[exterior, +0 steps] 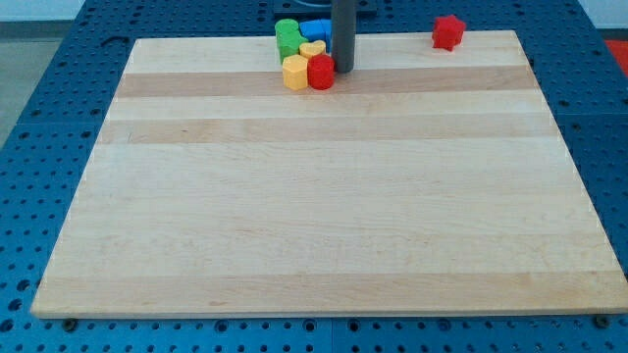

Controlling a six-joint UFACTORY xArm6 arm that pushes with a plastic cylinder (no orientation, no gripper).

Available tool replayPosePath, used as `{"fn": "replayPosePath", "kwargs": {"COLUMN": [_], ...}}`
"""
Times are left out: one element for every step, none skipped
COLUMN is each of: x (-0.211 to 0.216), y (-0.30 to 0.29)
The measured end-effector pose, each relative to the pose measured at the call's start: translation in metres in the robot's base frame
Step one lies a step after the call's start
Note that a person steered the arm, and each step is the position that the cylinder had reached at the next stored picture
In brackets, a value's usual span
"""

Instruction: Move the red star right to the red circle

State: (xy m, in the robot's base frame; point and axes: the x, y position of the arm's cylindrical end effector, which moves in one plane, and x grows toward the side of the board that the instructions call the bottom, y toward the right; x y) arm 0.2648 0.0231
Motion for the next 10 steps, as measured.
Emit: {"fn": "replayPosePath", "kwargs": {"x": [-0.004,0.001,0.018,0.009,-0.031,-0.063,-0.074,-0.074,-0.074,-0.073], "y": [-0.004,0.001,0.037,0.115,0.204,0.281,0.284,0.284,0.262,0.170]}}
